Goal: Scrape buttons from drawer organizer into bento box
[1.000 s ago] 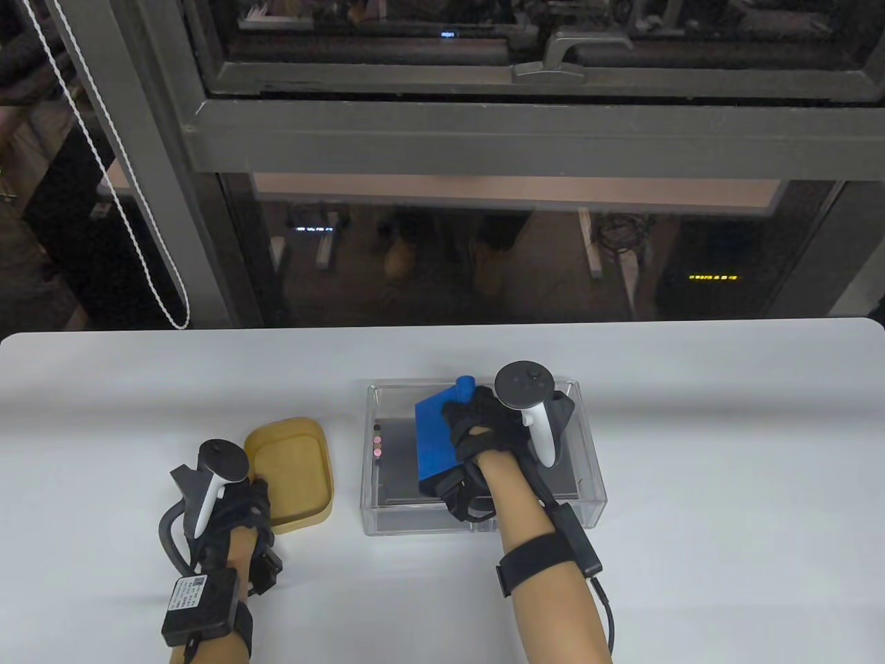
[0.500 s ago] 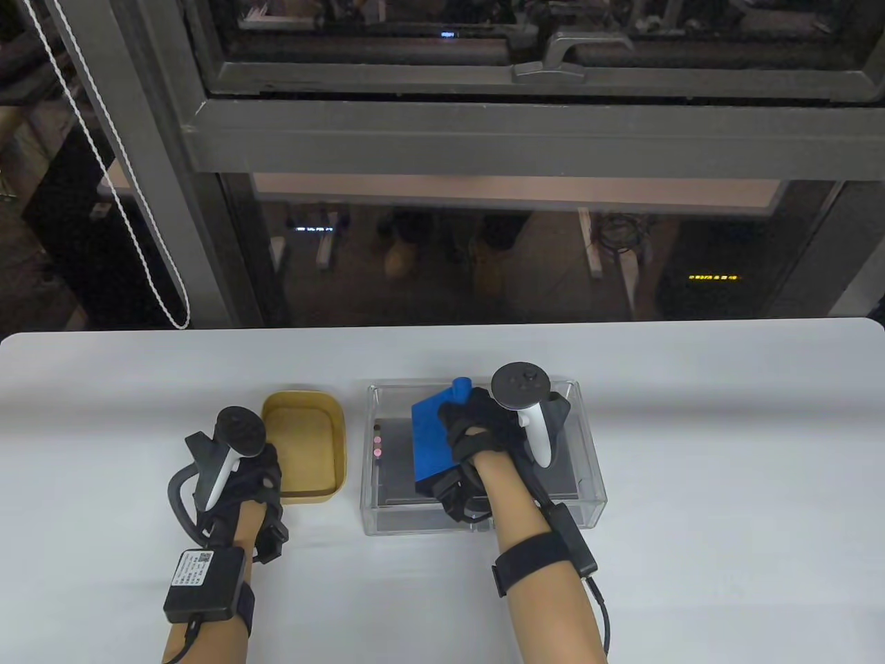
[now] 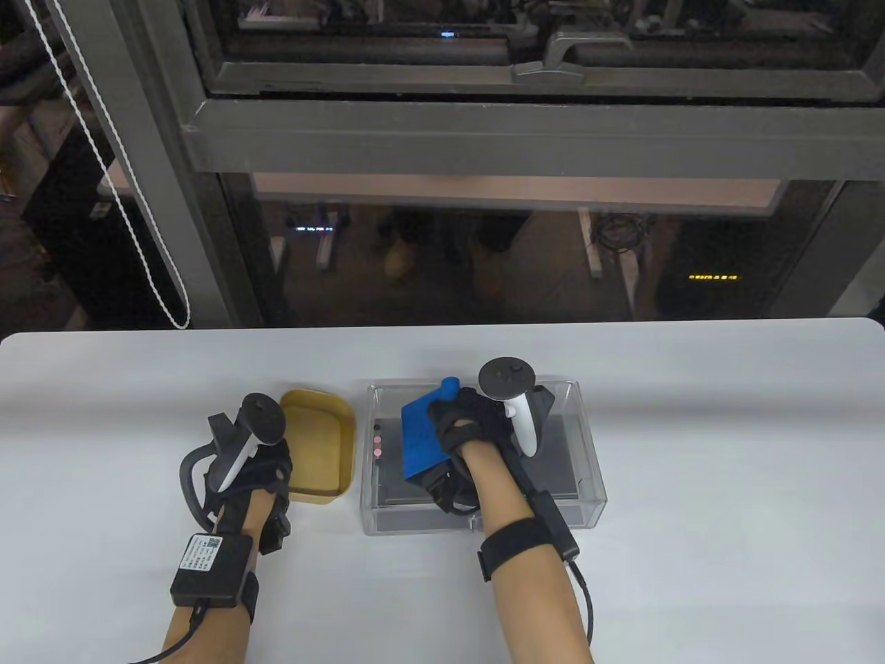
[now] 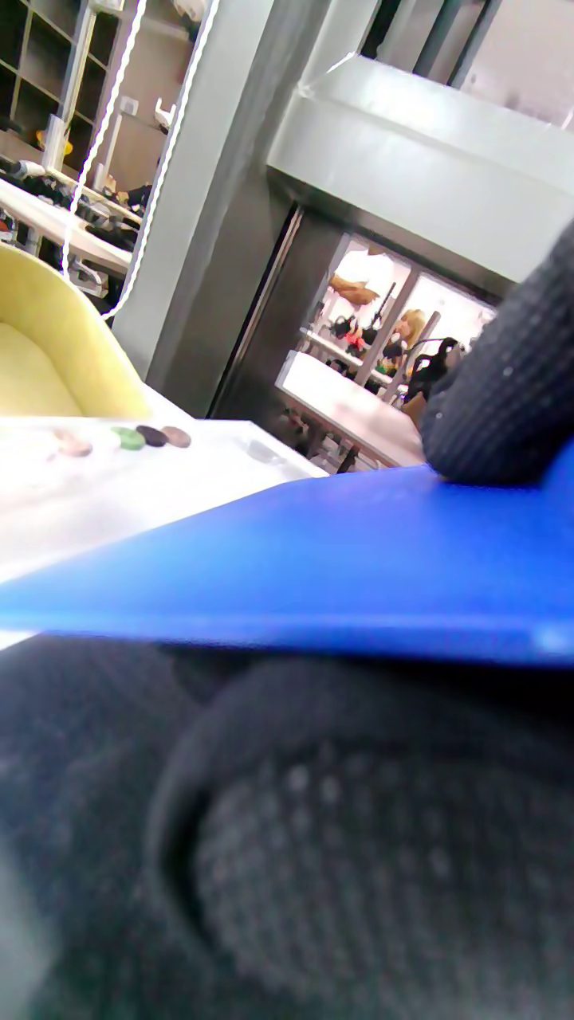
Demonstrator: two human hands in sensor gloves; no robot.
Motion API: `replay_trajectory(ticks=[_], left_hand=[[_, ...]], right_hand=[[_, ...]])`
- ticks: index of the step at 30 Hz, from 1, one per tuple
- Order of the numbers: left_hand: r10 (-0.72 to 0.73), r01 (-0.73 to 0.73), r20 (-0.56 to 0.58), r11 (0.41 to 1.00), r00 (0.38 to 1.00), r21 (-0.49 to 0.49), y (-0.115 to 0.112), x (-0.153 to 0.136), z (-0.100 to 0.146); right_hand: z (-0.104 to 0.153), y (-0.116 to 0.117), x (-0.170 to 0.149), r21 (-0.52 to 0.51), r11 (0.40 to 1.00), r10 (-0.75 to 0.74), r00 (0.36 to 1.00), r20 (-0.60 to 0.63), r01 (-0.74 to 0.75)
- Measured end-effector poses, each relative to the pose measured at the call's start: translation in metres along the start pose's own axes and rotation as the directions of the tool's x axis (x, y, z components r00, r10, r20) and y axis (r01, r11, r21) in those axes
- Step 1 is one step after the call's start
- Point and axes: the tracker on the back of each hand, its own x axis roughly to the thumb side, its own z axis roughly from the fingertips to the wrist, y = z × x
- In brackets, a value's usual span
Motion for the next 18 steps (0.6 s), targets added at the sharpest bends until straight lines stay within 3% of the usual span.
replay_trajectory(ticks=[7, 13, 18], left_hand=[[0.032, -0.032, 0.016, 0.999, 0.999, -0.030, -0.011, 0.003, 0.000], [0.126, -0.126, -0.006, 0.989, 0.992, -0.079, -0.016, -0.009, 0.000], [0.198, -0.197, -0.002, 0.975, 0.980, -0.098, -0.017, -0.022, 0.000]], right_hand=[[-0.001, 0.030, 0.012, 0.063, 0.997, -0.051, 0.998, 0.024, 0.050], [0.011, 0.068, 0.045, 0.027, 0.996, -0.085, 0.988, 0.129, 0.083], [0.015, 0.061, 0.052, 0.026, 0.997, -0.077, 0.984, 0.159, 0.074]])
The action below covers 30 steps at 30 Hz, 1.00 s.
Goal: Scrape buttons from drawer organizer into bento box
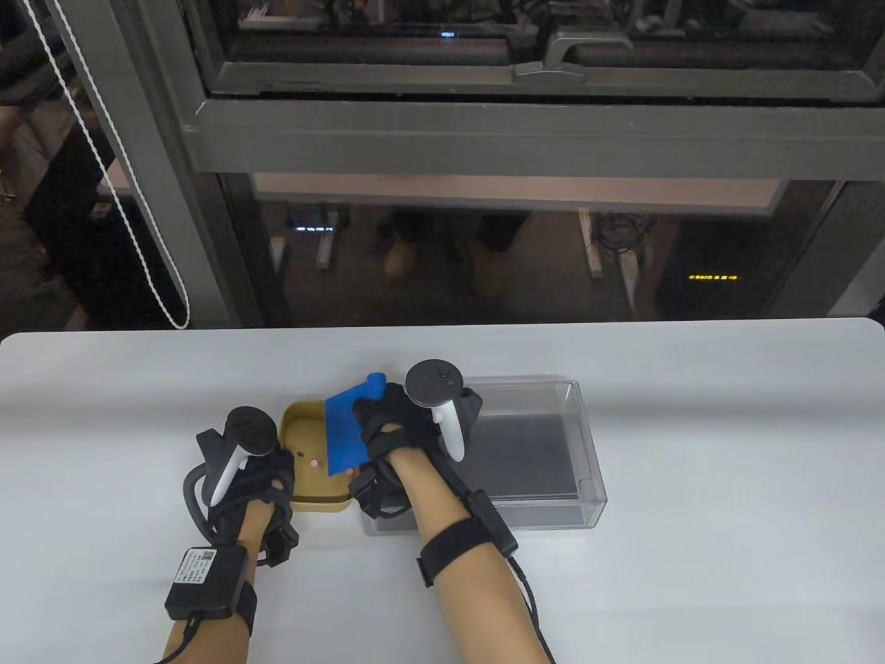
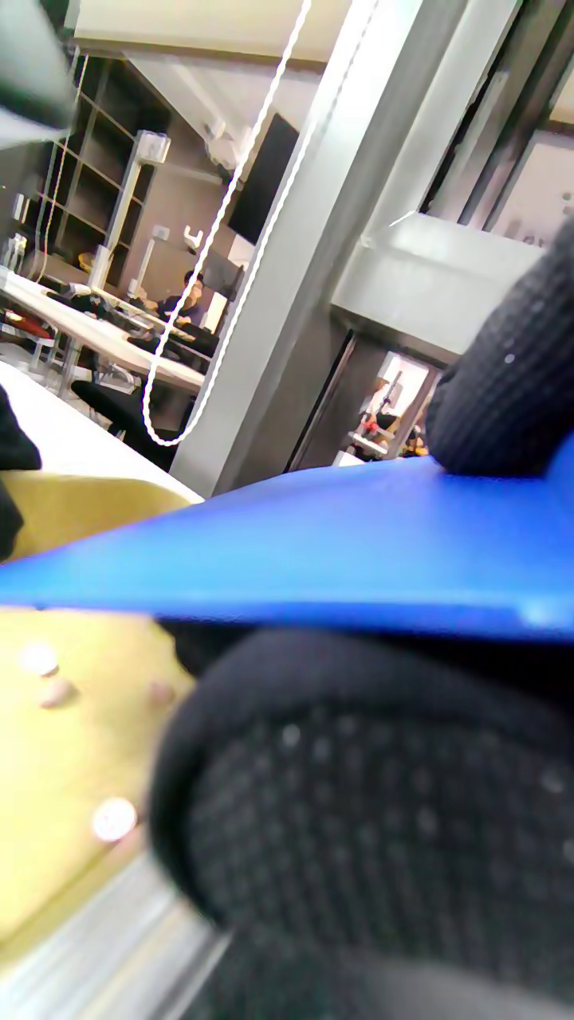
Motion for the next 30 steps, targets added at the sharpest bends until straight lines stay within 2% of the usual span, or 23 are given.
replay_trajectory(ticks=[5, 11, 16, 20, 24, 30], left_hand=[[0.125, -0.126, 0.025, 0.992, 0.992, 0.003, 0.006, -0.020, -0.002], [0.208, -0.207, -0.028, 0.978, 0.978, 0.019, 0.013, -0.051, -0.006], [0.202, -0.203, -0.082, 0.979, 0.976, -0.001, 0.013, -0.072, -0.010], [0.190, -0.196, -0.107, 0.979, 0.976, -0.047, 0.004, -0.080, -0.012], [0.124, -0.137, -0.115, 0.984, 0.986, -0.116, -0.008, -0.078, -0.015], [0.034, -0.045, -0.122, 0.995, 0.992, -0.091, -0.014, -0.068, -0.011]], right_hand=[[0.003, -0.030, -0.007, -0.040, 0.999, -0.006, 1.000, -0.005, 0.006], [0.009, -0.074, -0.015, -0.107, 0.994, -0.009, 1.000, -0.011, 0.007], [0.016, -0.111, -0.026, -0.158, 0.987, -0.018, 1.000, -0.024, 0.014], [0.022, -0.134, -0.037, -0.190, 0.982, -0.022, 0.999, -0.041, 0.013], [0.028, -0.150, -0.048, -0.202, 0.979, -0.031, 0.998, -0.060, 0.019], [0.041, -0.175, -0.061, -0.221, 0.975, -0.030, 0.997, -0.071, 0.013]])
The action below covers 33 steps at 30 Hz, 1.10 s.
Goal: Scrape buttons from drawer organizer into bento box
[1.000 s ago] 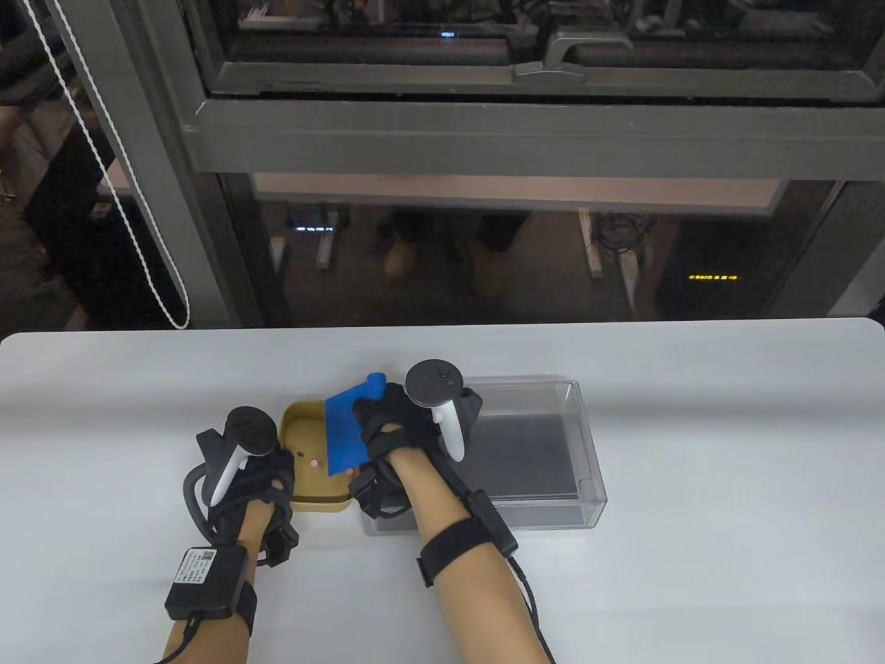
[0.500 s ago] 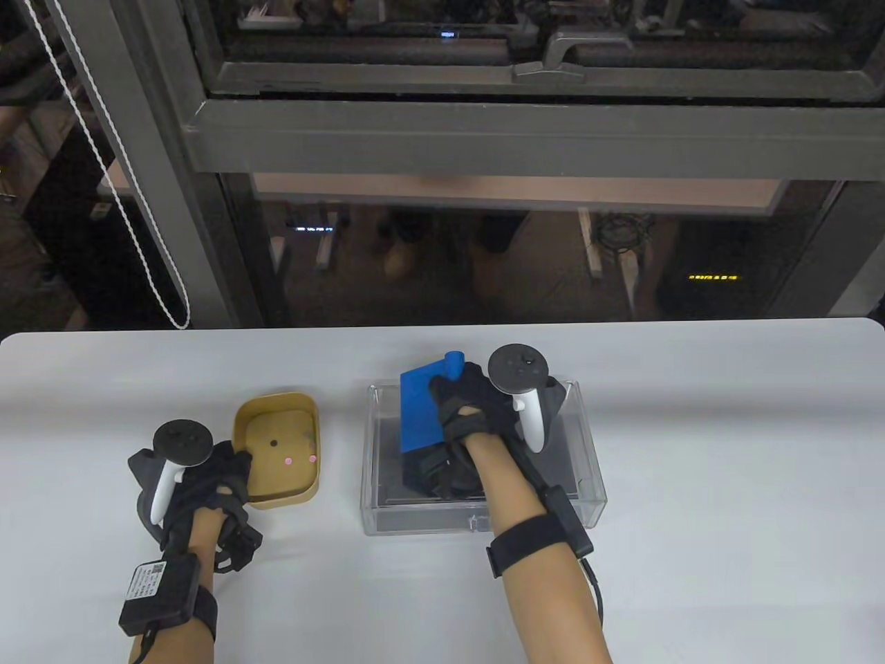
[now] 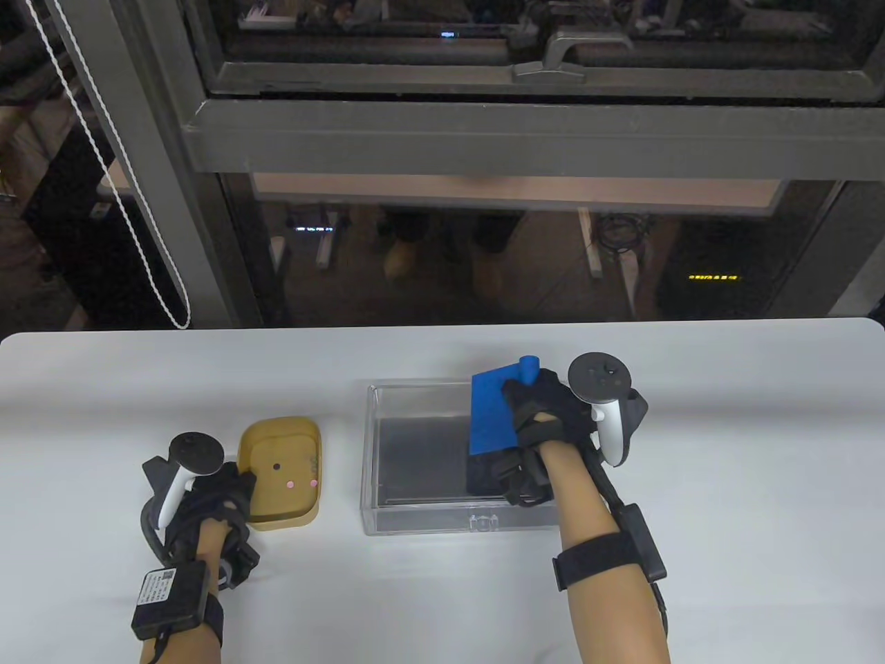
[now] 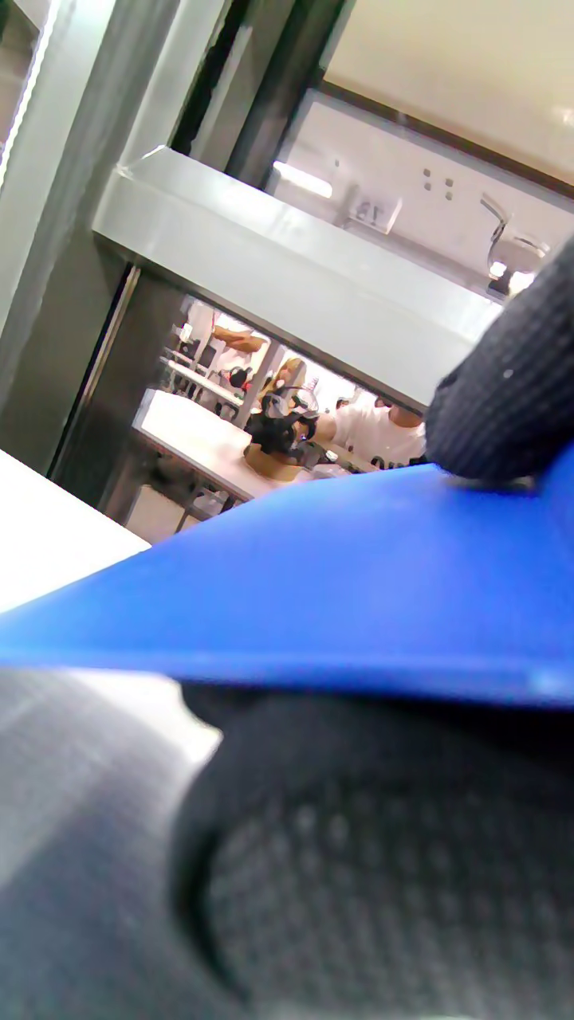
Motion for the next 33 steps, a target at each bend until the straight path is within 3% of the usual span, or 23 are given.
replay_trajectory(ticks=[9, 19, 25, 33], left_hand=[[-0.116, 0.113, 0.020, 0.986, 0.993, 0.122, 0.015, 0.014, 0.032], [-0.220, 0.170, 0.216, 0.959, 0.951, 0.226, 0.033, 0.056, 0.093], [-0.290, 0.219, 0.346, 0.948, 0.892, 0.231, 0.025, 0.087, 0.132], [-0.306, 0.240, 0.490, 0.951, 0.816, 0.195, -0.004, 0.112, 0.176]], right_hand=[[0.004, -0.033, -0.017, -0.021, 0.995, -0.091, 0.992, 0.083, 0.093], [0.003, -0.072, -0.013, -0.011, 0.998, -0.059, 0.969, 0.239, 0.063], [-0.004, -0.092, -0.013, 0.027, 0.999, -0.039, 0.929, 0.367, 0.031], [-0.012, -0.106, -0.021, -0.042, 0.967, 0.235, 0.820, 0.521, -0.250]])
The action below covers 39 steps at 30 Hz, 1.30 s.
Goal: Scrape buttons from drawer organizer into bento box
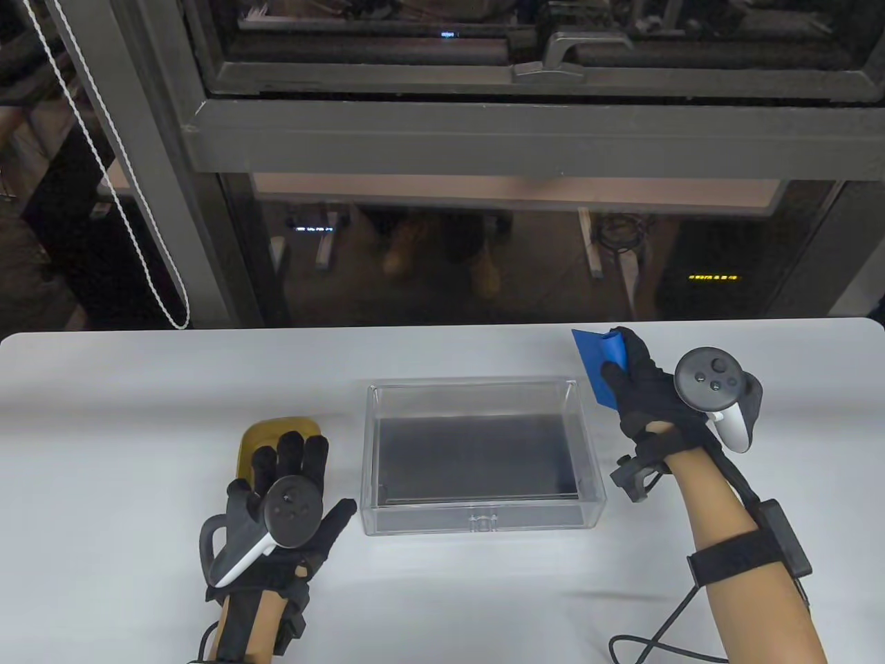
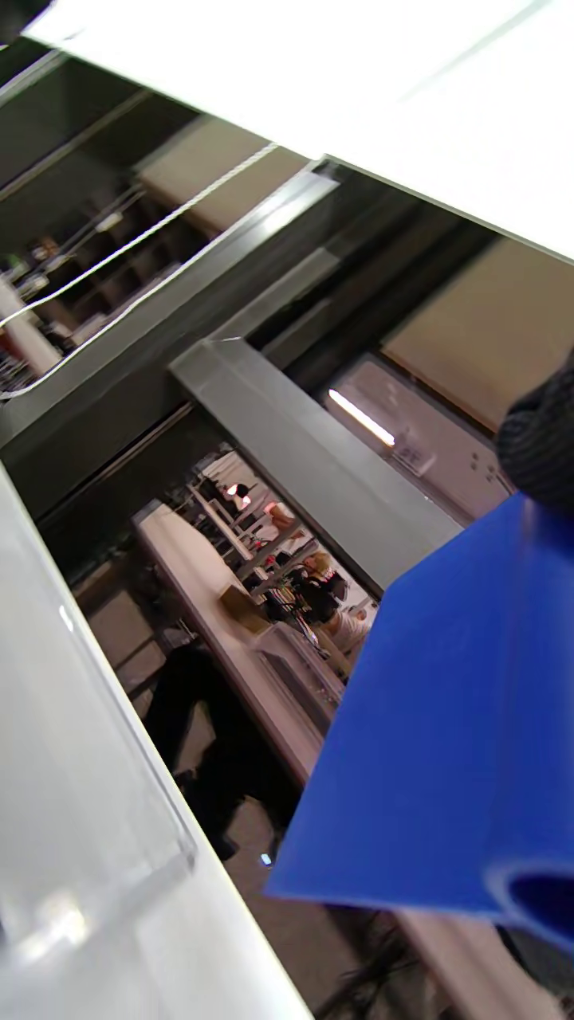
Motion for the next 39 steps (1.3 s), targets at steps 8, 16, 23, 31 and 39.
replay_trajectory(ticks=[8, 16, 23, 31, 39], left_hand=[[-0.055, 0.056, 0.038, 0.998, 0.998, -0.022, -0.024, 0.022, 0.011], [-0.097, 0.098, 0.022, 0.993, 0.995, -0.064, -0.038, 0.021, 0.006], [-0.098, 0.099, 0.017, 0.992, 0.995, -0.084, -0.043, 0.017, 0.003], [-0.104, 0.104, 0.010, 0.989, 0.995, -0.103, -0.047, 0.013, 0.003], [-0.083, 0.083, 0.008, 0.988, 0.997, -0.127, -0.050, 0.011, 0.001]], right_hand=[[0.010, 0.006, -0.030, 0.058, 0.943, 0.326, 0.944, 0.051, -0.329], [0.026, 0.015, -0.075, 0.106, 0.842, 0.533, 0.846, -0.016, -0.529], [0.033, 0.033, -0.103, 0.188, 0.747, 0.655, 0.755, -0.040, -0.638], [0.031, 0.053, -0.130, 0.272, 0.698, 0.701, 0.710, -0.068, -0.662], [0.028, 0.068, -0.142, 0.318, 0.665, 0.724, 0.688, -0.054, -0.676]])
